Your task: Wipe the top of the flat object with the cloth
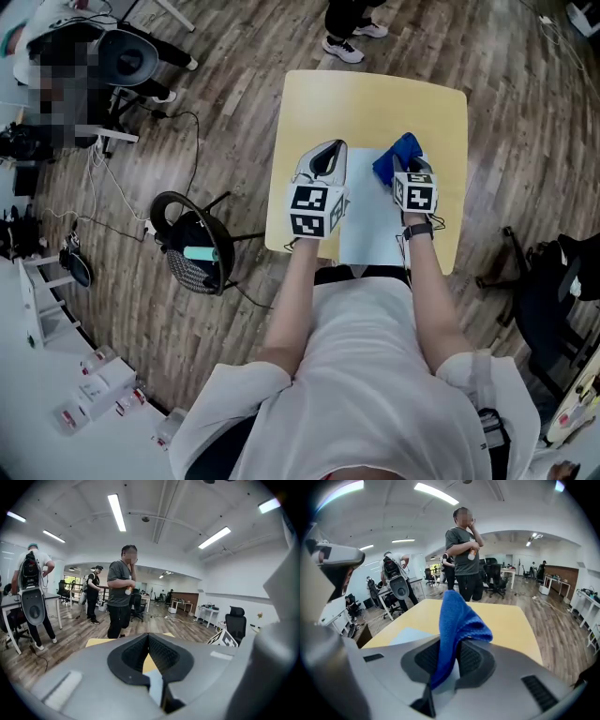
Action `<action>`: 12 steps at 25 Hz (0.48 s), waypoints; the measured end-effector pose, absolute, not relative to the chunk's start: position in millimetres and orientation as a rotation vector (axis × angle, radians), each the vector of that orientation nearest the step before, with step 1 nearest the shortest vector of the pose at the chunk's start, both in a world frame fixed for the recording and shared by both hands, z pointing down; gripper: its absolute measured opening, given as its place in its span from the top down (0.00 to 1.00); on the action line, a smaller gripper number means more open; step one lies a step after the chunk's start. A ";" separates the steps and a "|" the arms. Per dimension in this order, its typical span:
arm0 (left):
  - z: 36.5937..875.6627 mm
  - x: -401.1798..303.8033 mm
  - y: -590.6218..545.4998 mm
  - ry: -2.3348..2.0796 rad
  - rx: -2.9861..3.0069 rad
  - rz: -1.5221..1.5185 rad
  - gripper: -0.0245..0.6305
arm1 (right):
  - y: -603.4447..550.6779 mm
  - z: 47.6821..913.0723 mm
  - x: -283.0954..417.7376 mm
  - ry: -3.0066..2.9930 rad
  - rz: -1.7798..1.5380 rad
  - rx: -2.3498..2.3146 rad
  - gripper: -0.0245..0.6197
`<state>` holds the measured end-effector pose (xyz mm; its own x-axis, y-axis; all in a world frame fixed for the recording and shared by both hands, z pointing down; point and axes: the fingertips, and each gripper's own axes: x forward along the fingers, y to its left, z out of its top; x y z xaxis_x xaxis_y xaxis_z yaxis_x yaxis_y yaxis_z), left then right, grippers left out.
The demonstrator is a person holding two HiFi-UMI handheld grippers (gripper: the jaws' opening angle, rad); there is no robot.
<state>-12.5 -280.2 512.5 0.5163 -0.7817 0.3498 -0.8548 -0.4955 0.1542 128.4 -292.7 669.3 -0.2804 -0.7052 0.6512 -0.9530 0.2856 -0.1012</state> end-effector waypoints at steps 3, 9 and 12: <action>515.7 4.2 -278.4 -1.325 2.484 0.359 0.95 | -288.5 670.8 160.8 -2.024 0.684 1.543 0.86; 514.0 11.5 -281.7 -1.296 2.496 0.347 0.95 | -287.2 672.1 206.2 -1.926 0.725 1.635 0.86; 509.2 7.9 -281.2 -1.313 2.492 0.329 0.95 | -285.1 667.6 218.2 -1.893 0.709 1.642 0.86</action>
